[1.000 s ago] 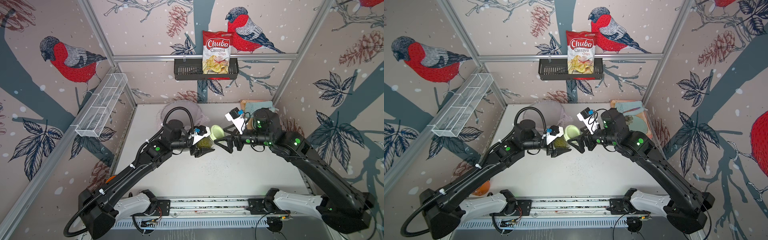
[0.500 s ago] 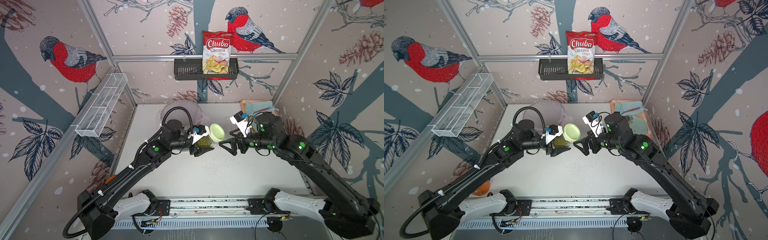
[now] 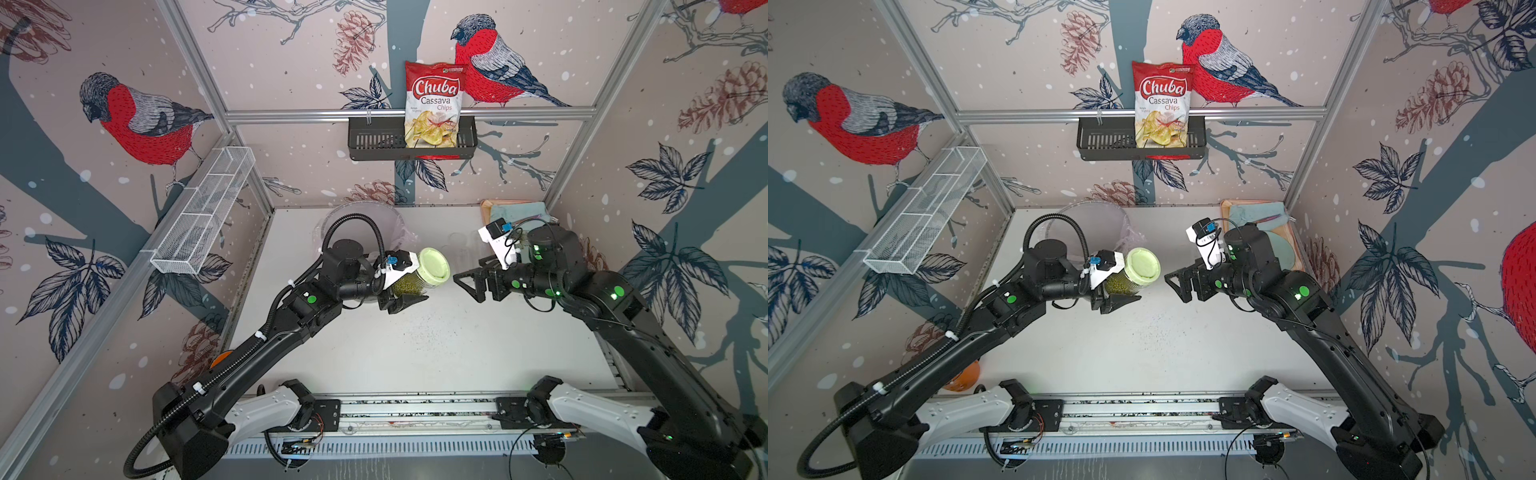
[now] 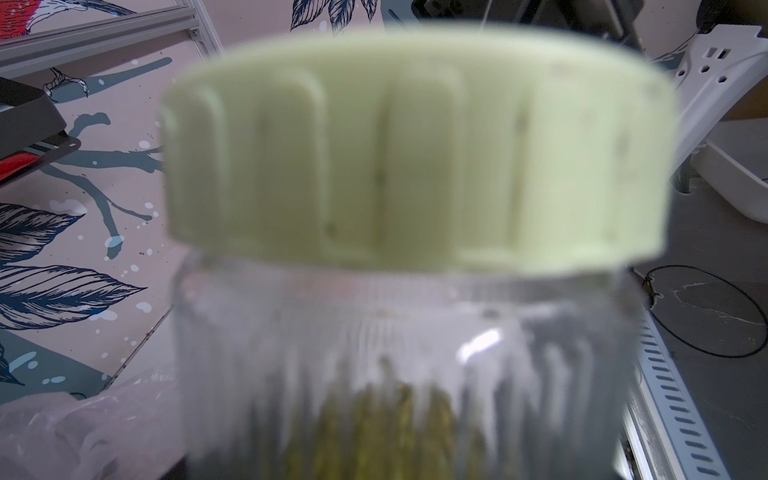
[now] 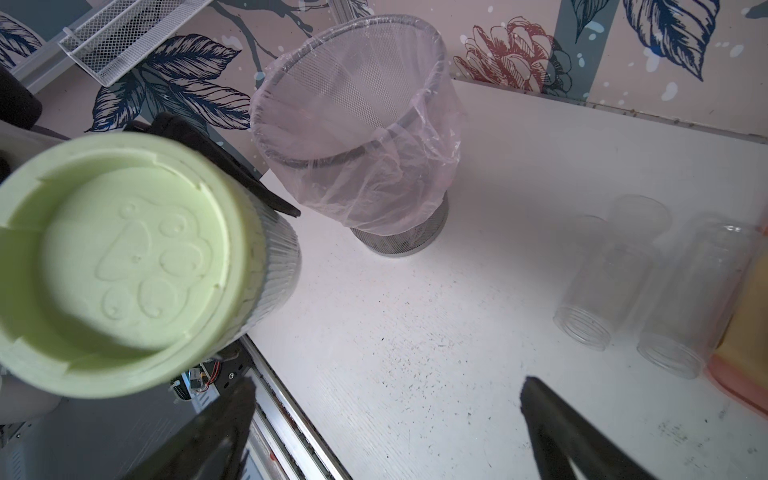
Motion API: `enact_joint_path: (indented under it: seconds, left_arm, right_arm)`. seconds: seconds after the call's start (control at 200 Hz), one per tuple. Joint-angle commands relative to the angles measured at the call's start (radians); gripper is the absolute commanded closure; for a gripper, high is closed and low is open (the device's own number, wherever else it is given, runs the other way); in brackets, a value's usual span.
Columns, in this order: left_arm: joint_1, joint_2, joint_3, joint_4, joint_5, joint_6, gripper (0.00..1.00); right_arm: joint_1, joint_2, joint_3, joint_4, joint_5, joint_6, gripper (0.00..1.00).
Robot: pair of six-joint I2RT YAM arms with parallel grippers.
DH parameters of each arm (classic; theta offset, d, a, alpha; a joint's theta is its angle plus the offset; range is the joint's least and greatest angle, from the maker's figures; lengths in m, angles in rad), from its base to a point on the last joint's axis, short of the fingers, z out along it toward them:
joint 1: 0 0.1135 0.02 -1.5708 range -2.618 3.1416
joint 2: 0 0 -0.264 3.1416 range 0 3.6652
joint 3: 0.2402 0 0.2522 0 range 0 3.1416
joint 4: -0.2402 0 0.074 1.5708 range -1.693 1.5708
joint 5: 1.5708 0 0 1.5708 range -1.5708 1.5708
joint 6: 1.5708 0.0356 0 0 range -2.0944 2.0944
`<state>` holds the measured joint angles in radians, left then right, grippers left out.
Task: Empty moldy mung beans from jars
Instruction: Unscrew the lid from the jar.
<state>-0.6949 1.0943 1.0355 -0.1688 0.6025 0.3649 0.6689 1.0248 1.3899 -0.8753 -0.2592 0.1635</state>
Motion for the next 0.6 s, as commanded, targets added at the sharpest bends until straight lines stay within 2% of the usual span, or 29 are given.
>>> enact_joint_path:
  seconds: [0.0,0.325,0.595]
  left_arm:
    - [0.003,-0.006,0.008,0.093,0.024,-0.001,1.0]
    - [0.003,0.006,0.009,0.094,0.028,-0.006,1.0]
    - [0.003,0.006,0.008,0.094,0.028,-0.009,1.0]
  right_arm:
    - [-0.002,-0.01,0.027,-0.028,0.006,0.001,0.01]
    - [0.014,0.028,0.068,0.152,-0.209,0.039,0.01]
    - [0.049,0.095,0.107,0.195,-0.216,0.04,0.01]
